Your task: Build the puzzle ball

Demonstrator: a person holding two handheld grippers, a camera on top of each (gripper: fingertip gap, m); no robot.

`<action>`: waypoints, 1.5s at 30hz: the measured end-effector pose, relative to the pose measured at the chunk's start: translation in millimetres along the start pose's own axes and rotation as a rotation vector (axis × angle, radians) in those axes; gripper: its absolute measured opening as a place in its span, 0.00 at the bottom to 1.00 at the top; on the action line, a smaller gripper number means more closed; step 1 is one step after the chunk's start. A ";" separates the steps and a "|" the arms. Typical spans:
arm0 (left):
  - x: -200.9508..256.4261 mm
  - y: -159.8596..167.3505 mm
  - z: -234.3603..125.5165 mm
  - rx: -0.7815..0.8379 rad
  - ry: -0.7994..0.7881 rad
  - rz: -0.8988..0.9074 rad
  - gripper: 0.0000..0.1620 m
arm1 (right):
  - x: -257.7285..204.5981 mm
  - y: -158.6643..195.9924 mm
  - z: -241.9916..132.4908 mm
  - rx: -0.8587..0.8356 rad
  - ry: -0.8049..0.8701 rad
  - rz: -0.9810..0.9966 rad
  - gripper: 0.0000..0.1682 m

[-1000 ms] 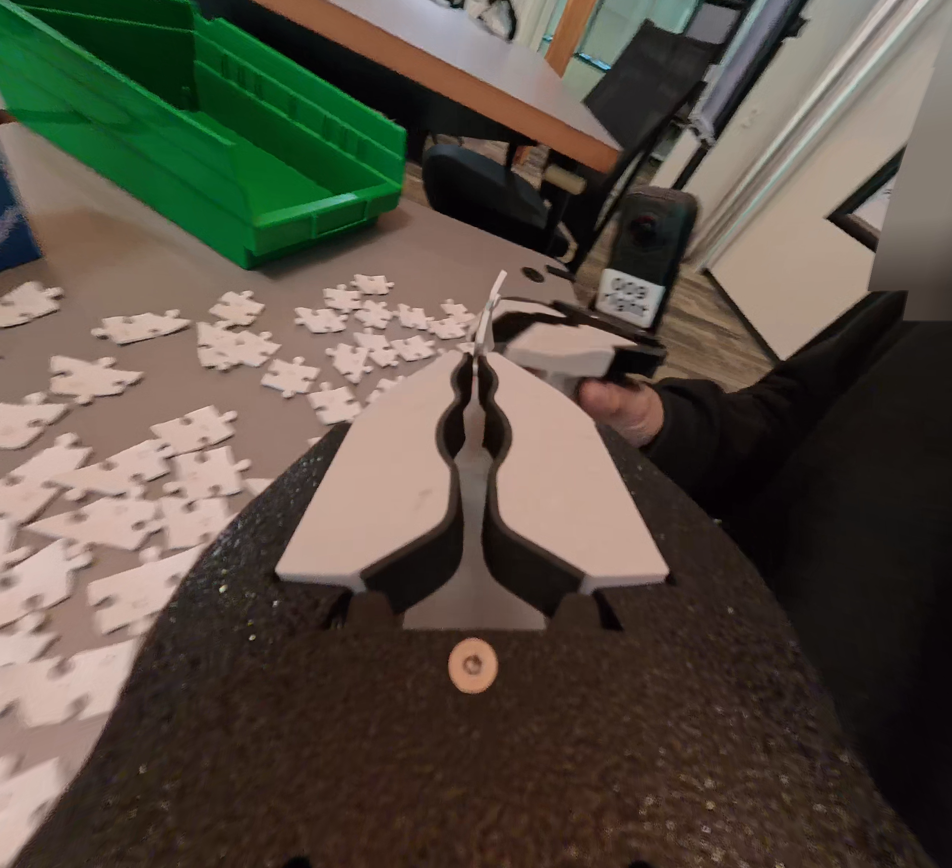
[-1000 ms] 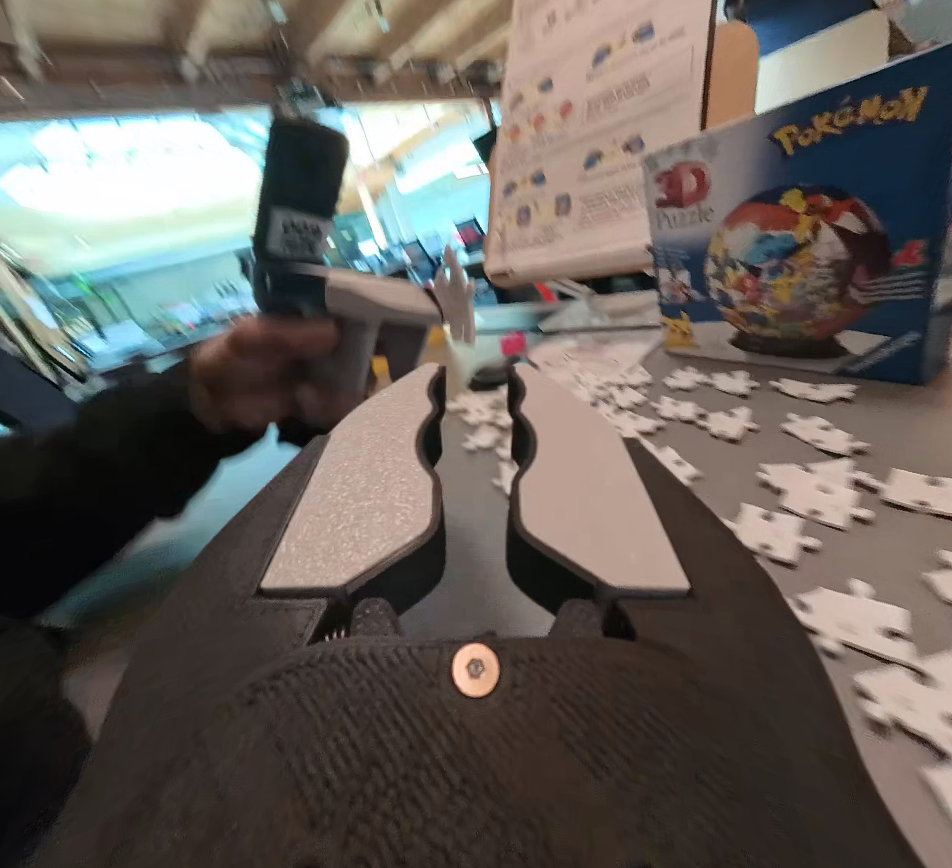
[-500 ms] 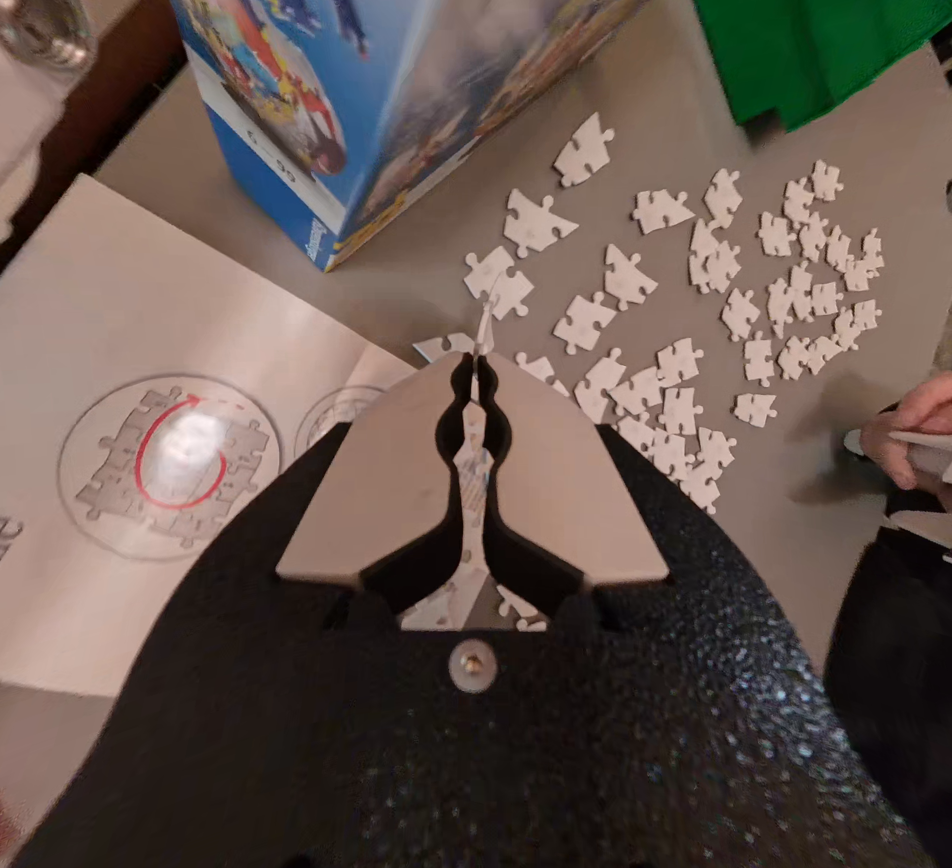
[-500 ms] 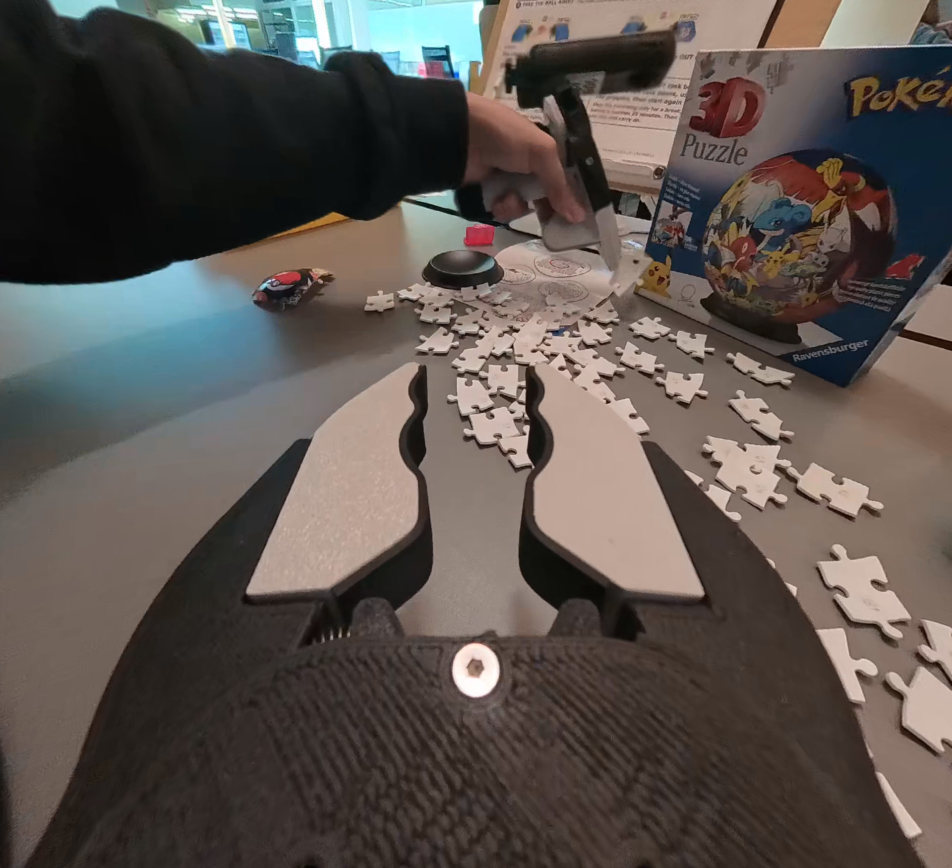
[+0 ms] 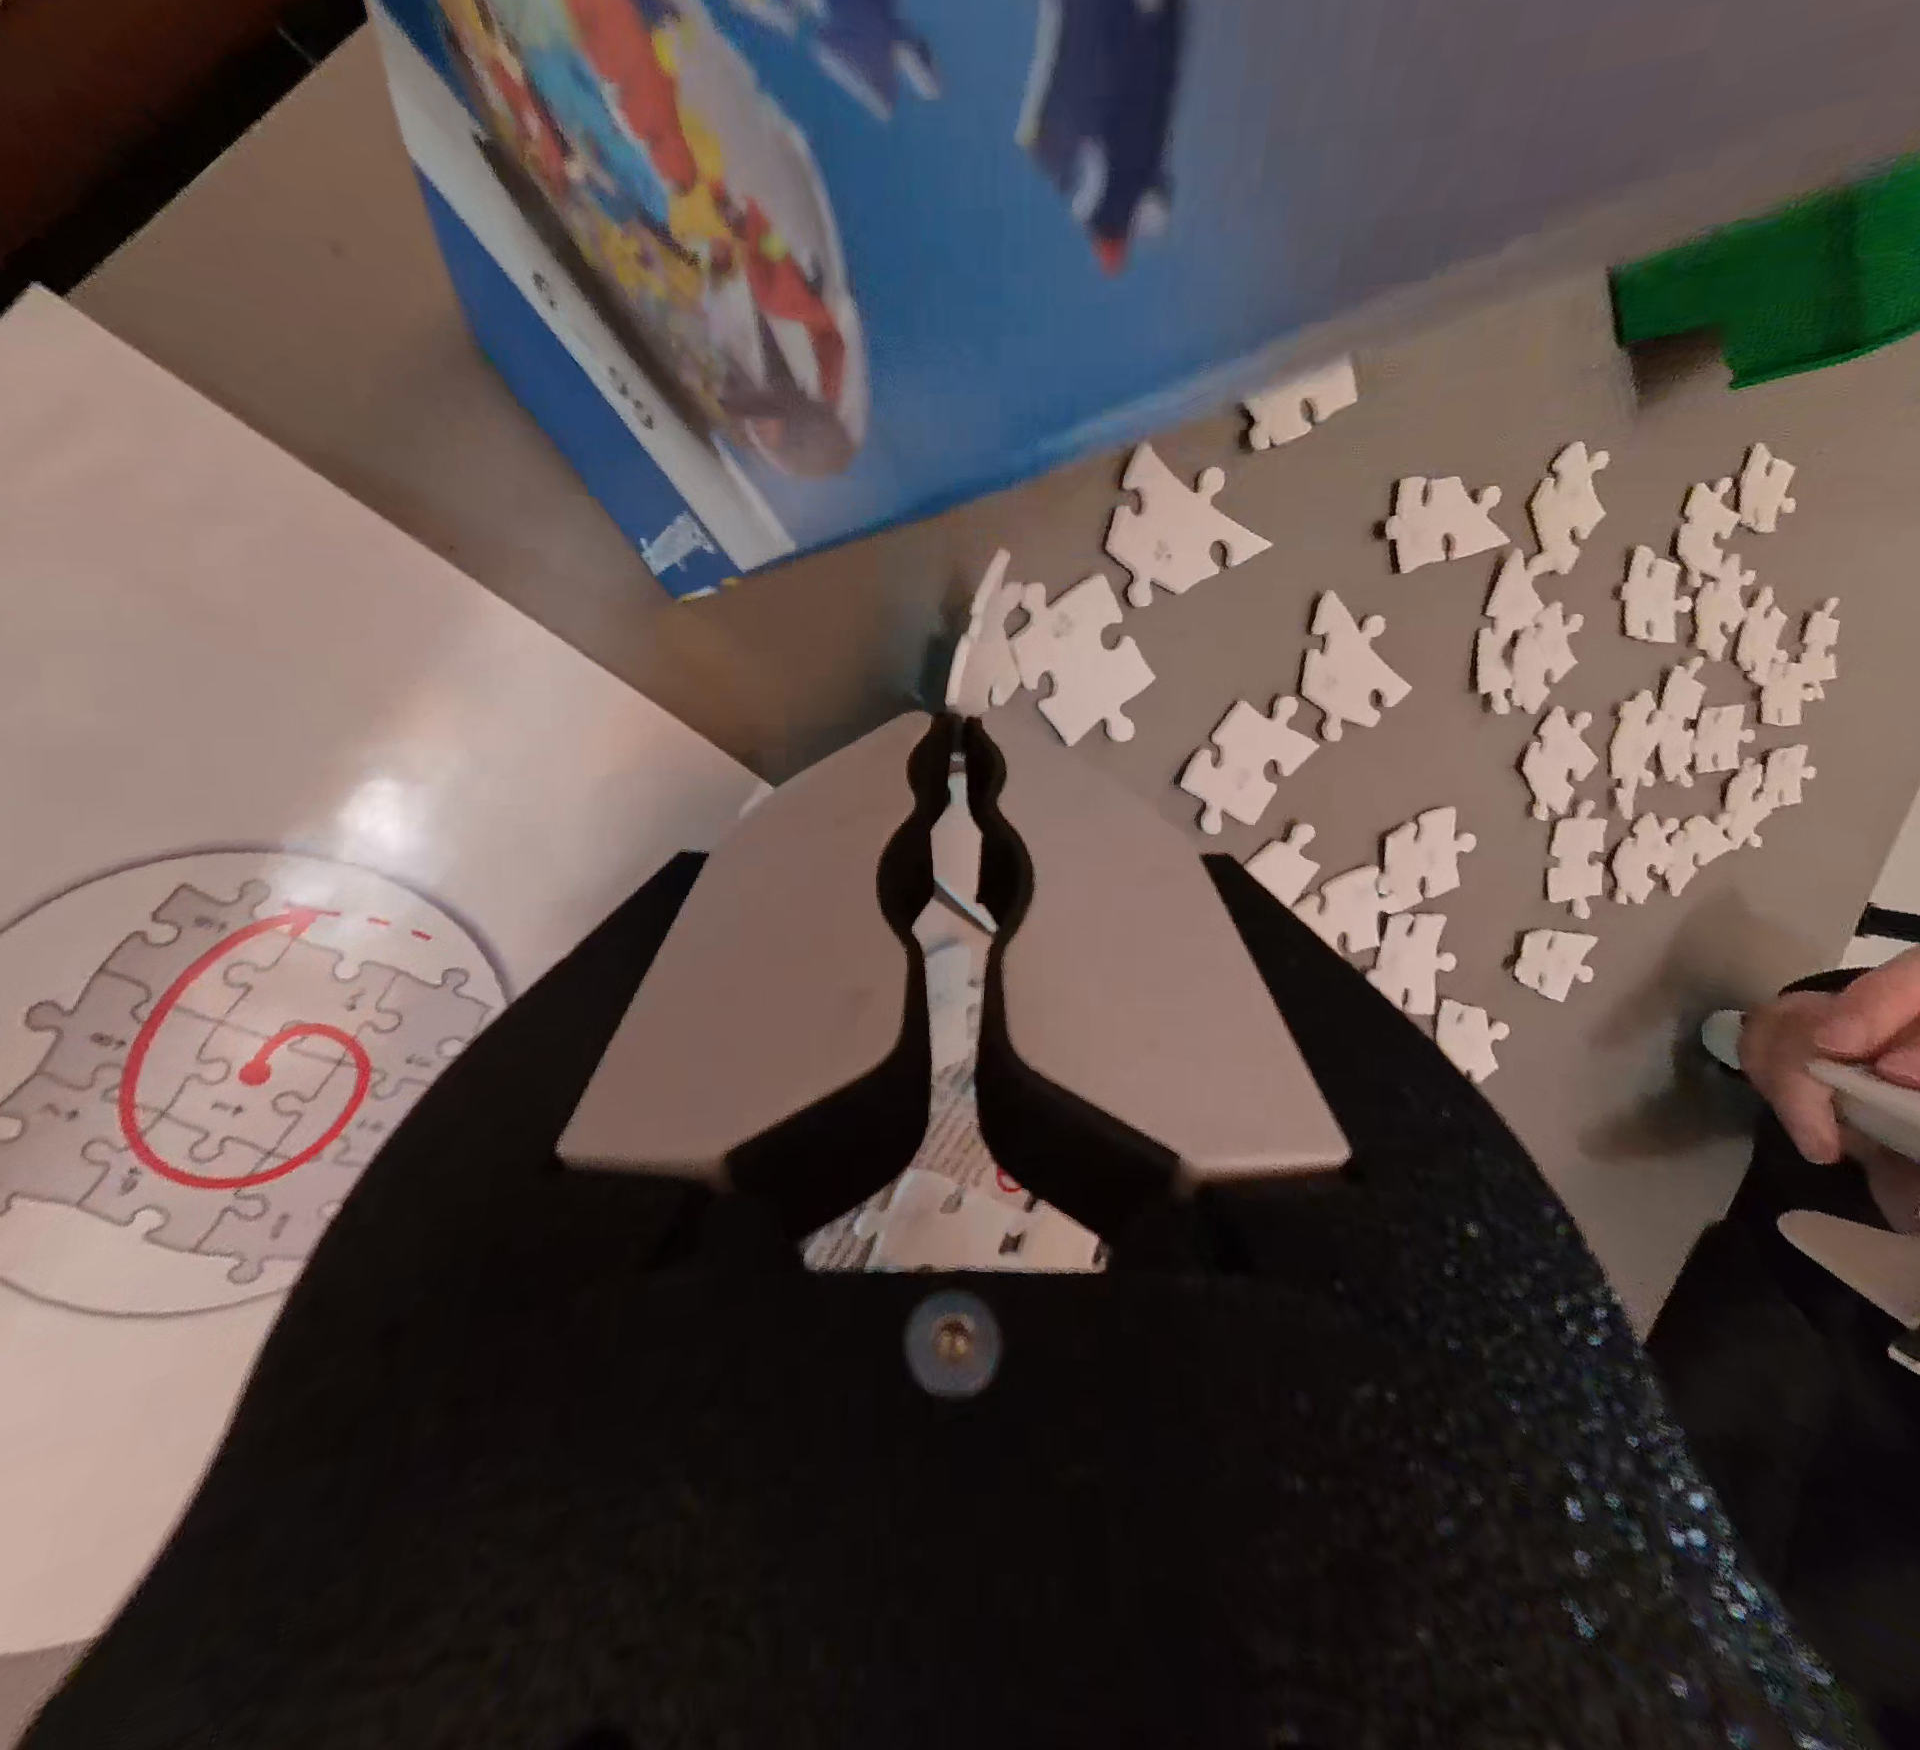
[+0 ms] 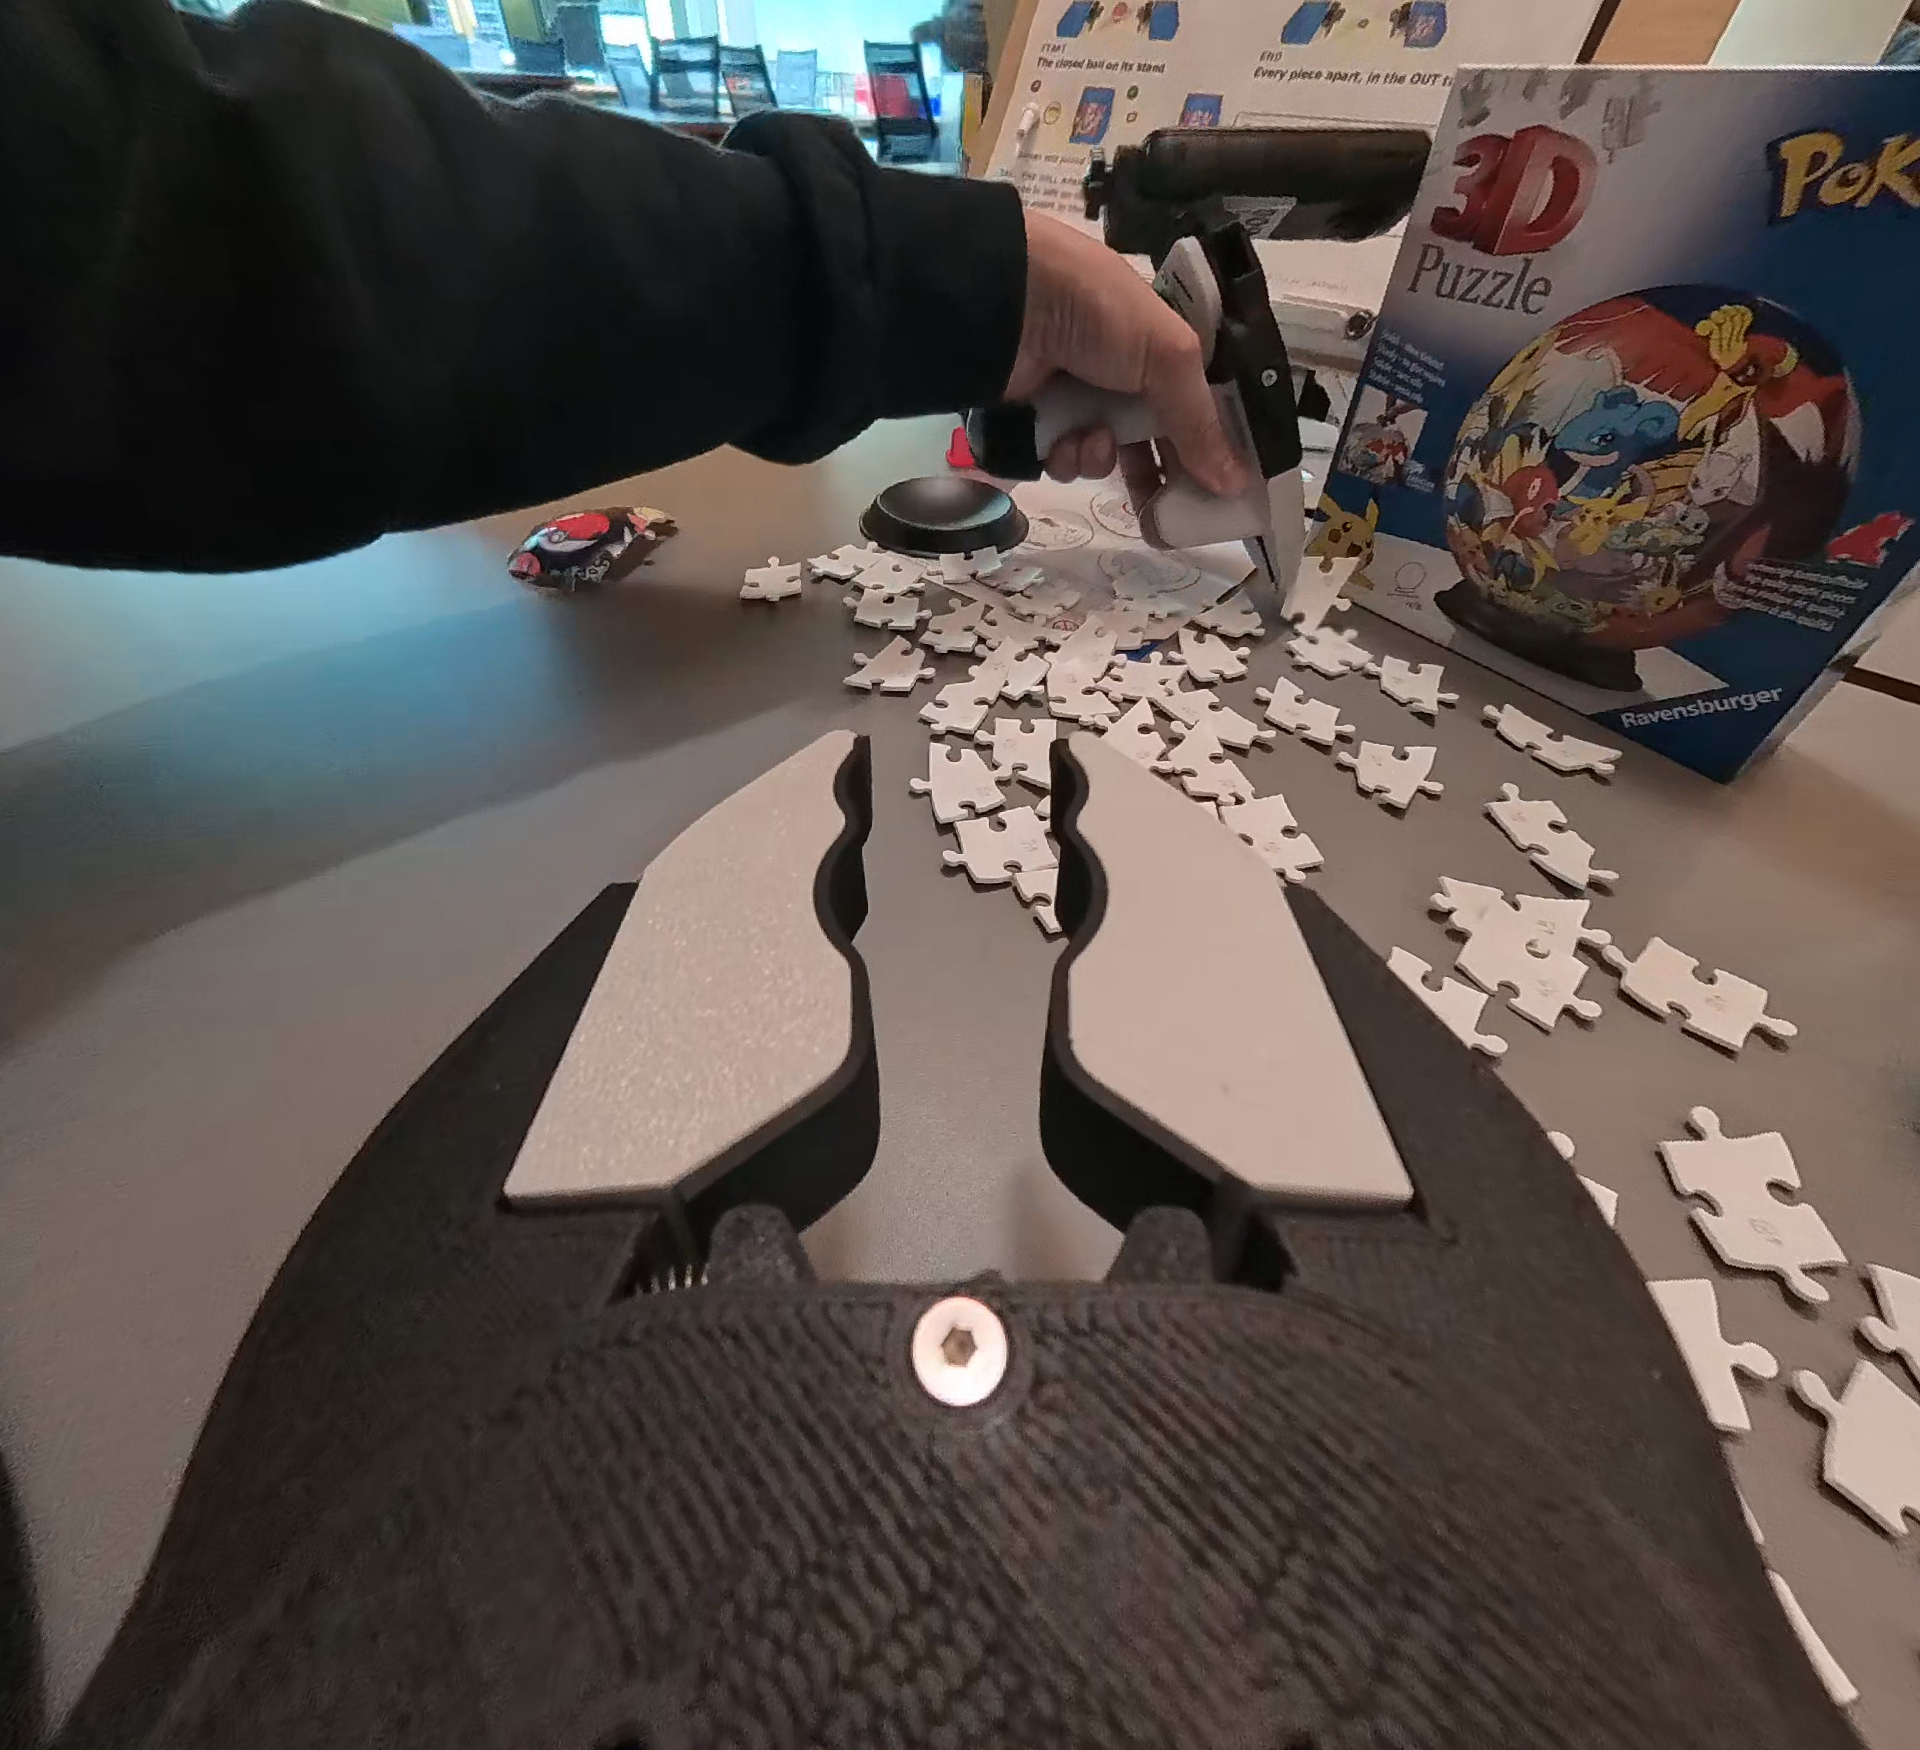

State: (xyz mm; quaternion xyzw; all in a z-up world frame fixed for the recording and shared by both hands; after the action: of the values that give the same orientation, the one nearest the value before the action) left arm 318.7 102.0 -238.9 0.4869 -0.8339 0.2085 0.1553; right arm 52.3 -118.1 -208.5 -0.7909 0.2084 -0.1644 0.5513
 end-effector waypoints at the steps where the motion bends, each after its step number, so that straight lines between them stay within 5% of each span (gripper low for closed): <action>1: 0.7 1.3 1.0 0.002 -0.001 0.000 0.01 | 0.0 0.1 0.2 -0.002 0.000 0.000 0.20; 10: 19.7 20.2 -34.0 0.167 -0.092 0.034 0.17 | -3.4 0.0 0.1 0.002 0.013 -0.029 0.19; 14: 42.2 63.5 -107.1 0.405 -0.190 0.107 0.19 | -6.1 0.2 1.1 -0.007 0.019 -0.054 0.19; 20: -2.6 192.2 -252.6 0.684 -0.491 -0.023 0.20 | -9.9 1.7 10.8 -0.089 0.001 -0.091 0.23; 25: -106.1 290.5 -313.6 0.385 -0.827 -0.087 0.26 | -9.2 1.8 24.8 -0.164 0.005 -0.121 0.28; 31: -220.1 344.6 -288.9 -0.295 -0.898 0.185 0.36 | -11.7 3.6 29.3 -0.209 -0.029 -0.147 0.33; 34: -257.4 351.6 -275.6 -0.553 -0.987 0.390 0.26 | -11.4 4.1 31.3 -0.227 -0.030 -0.144 0.34; 37: -278.3 341.3 -263.2 -0.568 -0.880 0.416 0.34 | -13.5 5.7 35.2 -0.265 -0.031 -0.164 0.36; 45: -305.6 322.7 -247.1 -0.852 -0.762 0.505 0.36 | -10.7 7.9 41.6 -0.329 -0.094 -0.123 0.37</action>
State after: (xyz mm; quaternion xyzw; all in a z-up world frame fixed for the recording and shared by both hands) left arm 195.5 595.3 -229.8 0.2104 -0.9299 -0.3004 -0.0266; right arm 62.3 -81.5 -230.3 -0.8885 0.1577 -0.1242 0.4126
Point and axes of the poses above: each gripper's, where its closed fingertips meet, z out along the fingers, y out of its underside, x = y × z across the jaws, the point moved 8 cm from there along -z, back along the fingers, and after that the axes turned 12 degrees about -x, right-handed, at the moved point
